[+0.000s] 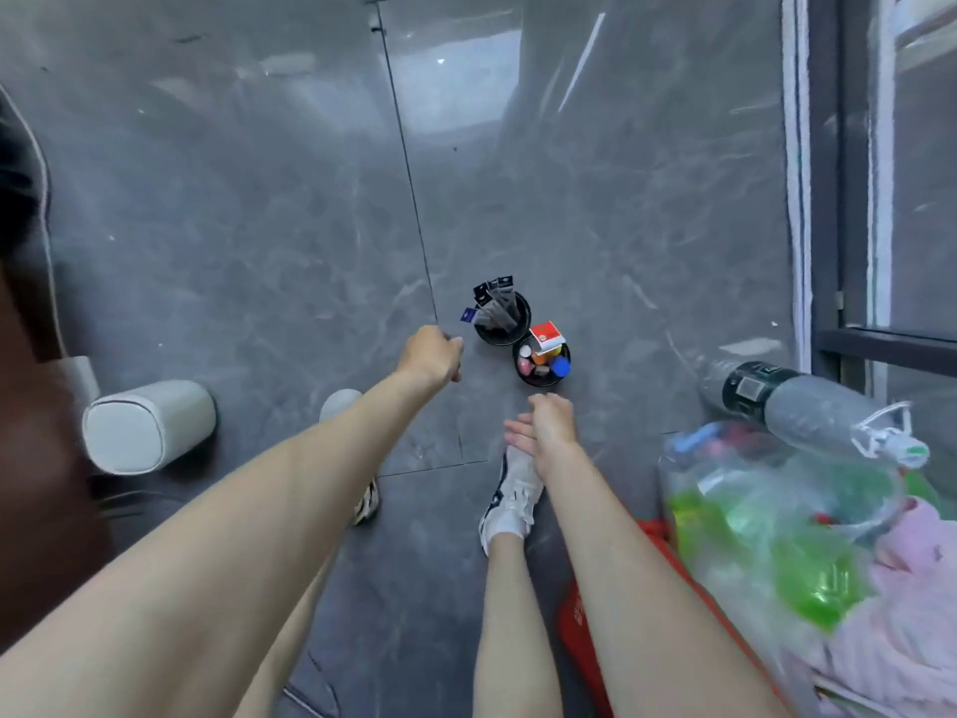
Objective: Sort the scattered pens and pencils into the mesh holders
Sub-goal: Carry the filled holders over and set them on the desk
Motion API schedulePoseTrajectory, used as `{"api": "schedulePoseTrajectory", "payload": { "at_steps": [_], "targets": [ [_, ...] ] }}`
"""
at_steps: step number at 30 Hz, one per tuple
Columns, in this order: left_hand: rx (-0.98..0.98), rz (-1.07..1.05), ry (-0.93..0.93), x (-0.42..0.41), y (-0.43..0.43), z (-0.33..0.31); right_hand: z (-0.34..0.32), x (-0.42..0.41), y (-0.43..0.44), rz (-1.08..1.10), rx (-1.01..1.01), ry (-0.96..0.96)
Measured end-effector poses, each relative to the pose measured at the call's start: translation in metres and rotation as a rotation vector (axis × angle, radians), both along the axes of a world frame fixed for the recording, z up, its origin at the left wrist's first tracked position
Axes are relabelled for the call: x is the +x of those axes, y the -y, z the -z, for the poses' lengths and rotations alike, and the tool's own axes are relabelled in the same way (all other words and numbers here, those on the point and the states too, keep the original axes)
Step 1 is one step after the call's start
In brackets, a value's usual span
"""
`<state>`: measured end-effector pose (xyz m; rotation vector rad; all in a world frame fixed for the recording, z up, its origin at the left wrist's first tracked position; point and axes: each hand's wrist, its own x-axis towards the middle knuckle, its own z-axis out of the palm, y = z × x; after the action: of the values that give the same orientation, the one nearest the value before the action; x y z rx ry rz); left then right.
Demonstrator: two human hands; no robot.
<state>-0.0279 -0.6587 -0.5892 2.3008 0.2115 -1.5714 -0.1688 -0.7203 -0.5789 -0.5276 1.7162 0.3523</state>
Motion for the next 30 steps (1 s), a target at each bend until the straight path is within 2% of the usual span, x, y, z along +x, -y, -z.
{"api": "schedulePoseTrajectory", "payload": {
  "at_steps": [5,11,16,20,26,30],
  "targets": [
    [0.066,-0.042,-0.039,-0.016,0.011,0.082,0.085,-0.014,0.013,-0.048,0.021,-0.06],
    [0.074,-0.132,-0.132,-0.037,0.015,0.126,0.146,-0.021,0.012,0.169,0.044,-0.033],
    [0.004,-0.182,-0.168,-0.032,0.018,0.15,0.178,-0.014,0.011,0.338,-0.035,0.057],
    [-0.053,-0.269,-0.168,-0.029,0.025,0.163,0.182,-0.017,0.012,0.413,-0.148,0.127],
    [-0.043,-0.361,-0.14,-0.035,0.037,0.168,0.163,-0.047,0.017,0.324,-0.144,0.061],
    [-0.061,-0.332,-0.149,-0.041,0.029,0.147,0.143,-0.067,0.022,0.309,-0.195,0.015]
  ]
}}
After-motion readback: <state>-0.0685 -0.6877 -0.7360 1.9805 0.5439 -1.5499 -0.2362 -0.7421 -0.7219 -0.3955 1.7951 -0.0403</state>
